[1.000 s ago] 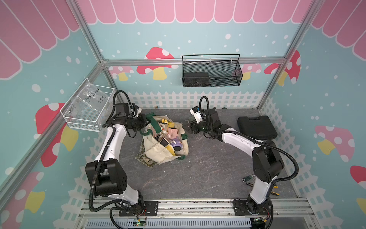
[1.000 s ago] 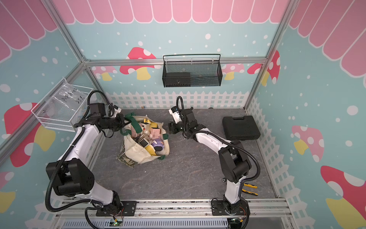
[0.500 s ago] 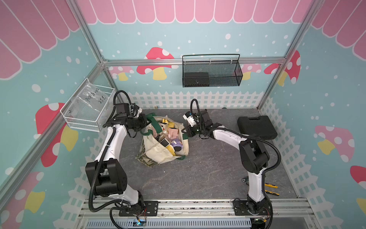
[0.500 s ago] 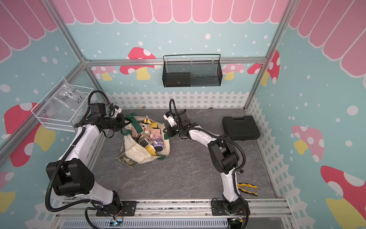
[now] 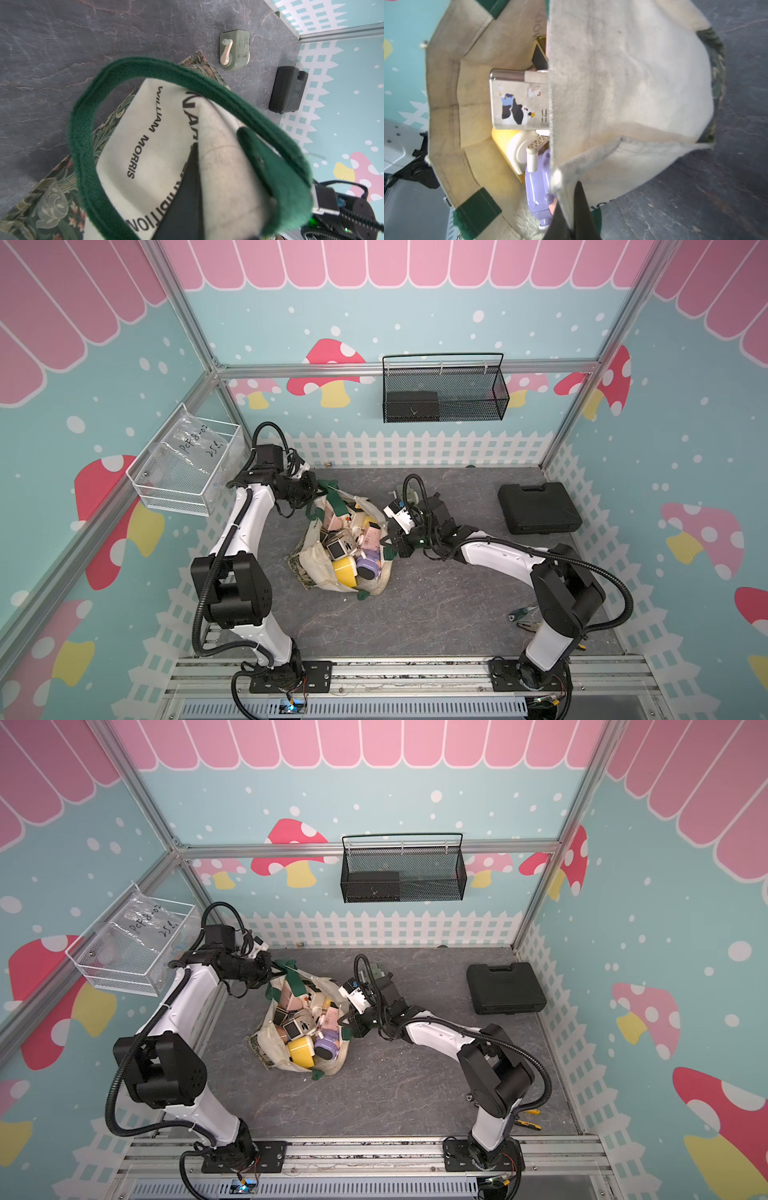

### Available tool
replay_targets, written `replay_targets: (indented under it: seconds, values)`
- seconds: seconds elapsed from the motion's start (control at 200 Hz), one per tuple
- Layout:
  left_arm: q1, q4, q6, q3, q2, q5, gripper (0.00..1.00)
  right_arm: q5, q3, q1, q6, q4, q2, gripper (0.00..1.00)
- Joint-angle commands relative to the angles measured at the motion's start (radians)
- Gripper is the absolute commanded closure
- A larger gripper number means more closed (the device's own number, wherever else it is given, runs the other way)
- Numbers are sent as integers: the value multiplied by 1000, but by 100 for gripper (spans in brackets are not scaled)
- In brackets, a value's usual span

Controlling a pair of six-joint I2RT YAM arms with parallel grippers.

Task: Take out the pencil sharpeners from the tote bags
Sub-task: Adjust the canvas bag at the center of the board.

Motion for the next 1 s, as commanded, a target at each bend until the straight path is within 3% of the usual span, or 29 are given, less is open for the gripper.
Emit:
replay_targets:
  seconds: [0.0,0.185,0.355,0.525,0.75,0.856,0.996]
  values:
    - [14,57,46,81,-11,-21,100,-88,-61,51,-14,-14,-74,100]
    - [-2,120,44,-22,-41,-2,100,-68,-130,74,-61,-5,-144,100]
    - [-3,142,39,-50,-69,9,100,69,-112,73,-174,-75,-210,64]
    - [-3,145,36,-70,-91,2,100,217,-46,71,-277,-169,-288,46]
    - [-2,157,28,-98,-113,-2,100,215,60,100,-132,-208,-329,46]
    - [-2,159,24,-99,-108,13,100,214,132,135,-37,-220,-266,46]
    - [-1,160,23,-102,-107,14,100,285,228,221,-42,-255,-156,46]
